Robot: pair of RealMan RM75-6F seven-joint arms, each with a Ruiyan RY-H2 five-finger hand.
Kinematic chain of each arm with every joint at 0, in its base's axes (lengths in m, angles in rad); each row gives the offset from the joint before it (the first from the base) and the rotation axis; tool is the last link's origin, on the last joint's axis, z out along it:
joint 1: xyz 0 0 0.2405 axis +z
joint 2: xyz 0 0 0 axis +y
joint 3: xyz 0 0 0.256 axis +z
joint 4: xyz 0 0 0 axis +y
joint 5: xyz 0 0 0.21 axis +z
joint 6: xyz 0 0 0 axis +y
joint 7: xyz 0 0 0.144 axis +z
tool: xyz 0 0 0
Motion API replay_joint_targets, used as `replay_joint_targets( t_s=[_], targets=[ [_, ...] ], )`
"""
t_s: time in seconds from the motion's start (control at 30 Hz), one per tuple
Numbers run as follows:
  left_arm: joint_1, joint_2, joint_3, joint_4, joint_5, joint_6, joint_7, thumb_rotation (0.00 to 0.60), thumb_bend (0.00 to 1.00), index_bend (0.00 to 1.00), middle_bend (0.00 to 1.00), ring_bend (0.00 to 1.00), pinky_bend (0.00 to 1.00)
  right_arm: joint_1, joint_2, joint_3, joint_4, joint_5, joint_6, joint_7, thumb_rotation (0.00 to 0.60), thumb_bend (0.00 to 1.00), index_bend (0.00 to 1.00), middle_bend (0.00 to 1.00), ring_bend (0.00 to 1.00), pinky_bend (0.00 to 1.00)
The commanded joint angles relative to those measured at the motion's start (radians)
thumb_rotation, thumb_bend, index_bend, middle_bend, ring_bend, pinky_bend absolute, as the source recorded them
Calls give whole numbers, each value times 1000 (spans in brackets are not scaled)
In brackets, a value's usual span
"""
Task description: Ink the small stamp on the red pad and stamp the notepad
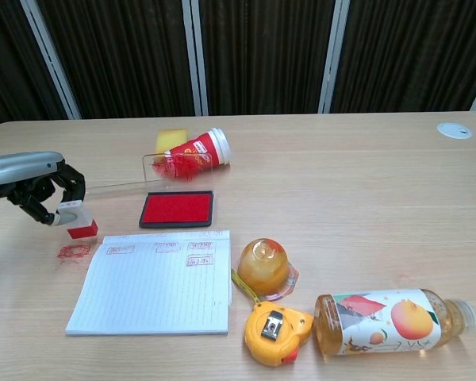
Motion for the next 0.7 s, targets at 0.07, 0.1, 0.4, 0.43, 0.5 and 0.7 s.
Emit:
replay_joint_targets(
  t_s=[0.07,0.1,0.4,0.43,0.5,0.7],
  targets=[
    [3,-7,4,8,7,-6,-6,600,369,573,572,840,876,0,0,0,1,1,-1,0,600,0,0,0,0,0],
    [4,-8,4,10,8,-6,-6,600,370,572,570,840,876,0,0,0,1,2,-1,1,600,0,0,0,0,0],
    [7,-26,6,30,20,-9,5,600,339,564,561,839,876,0,-1,-1,1,2,0,-2,600,0,0,0,0,0],
    [8,-27,7,32,21,-9,10,600,339,565,561,839,876,0,-2,0,1,2,0,-2,600,0,0,0,0,0],
    [11,-26,12,33,27,-7,22,600,339,565,561,839,875,0,-2,0,2,2,0,-2,600,0,0,0,0,0],
    [19,-21,17,27,36,5,47,600,339,562,557,839,875,1,-2,0,2,2,-1,-3,600,0,0,0,0,0]
  ],
)
